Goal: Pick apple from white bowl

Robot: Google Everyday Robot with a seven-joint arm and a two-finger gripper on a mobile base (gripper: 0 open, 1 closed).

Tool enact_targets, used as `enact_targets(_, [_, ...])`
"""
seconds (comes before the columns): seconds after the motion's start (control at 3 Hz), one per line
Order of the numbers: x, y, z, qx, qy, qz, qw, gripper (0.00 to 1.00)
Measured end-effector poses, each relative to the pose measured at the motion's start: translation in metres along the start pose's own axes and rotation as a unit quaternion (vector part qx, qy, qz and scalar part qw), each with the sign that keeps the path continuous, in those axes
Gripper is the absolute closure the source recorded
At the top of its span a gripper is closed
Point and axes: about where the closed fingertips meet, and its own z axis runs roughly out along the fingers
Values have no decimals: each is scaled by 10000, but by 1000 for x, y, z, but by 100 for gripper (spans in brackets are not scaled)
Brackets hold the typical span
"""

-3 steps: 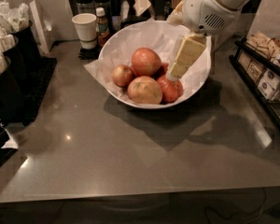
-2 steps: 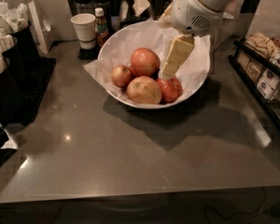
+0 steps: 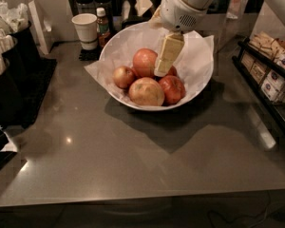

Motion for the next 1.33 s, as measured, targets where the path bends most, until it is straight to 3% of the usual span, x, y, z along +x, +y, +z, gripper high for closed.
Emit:
enact_targets(0.67, [4,-2,35,-196,-188,-41,9996,13])
enact_targets(1.33, [3,-1,37,-258,-205,-32,9995,15])
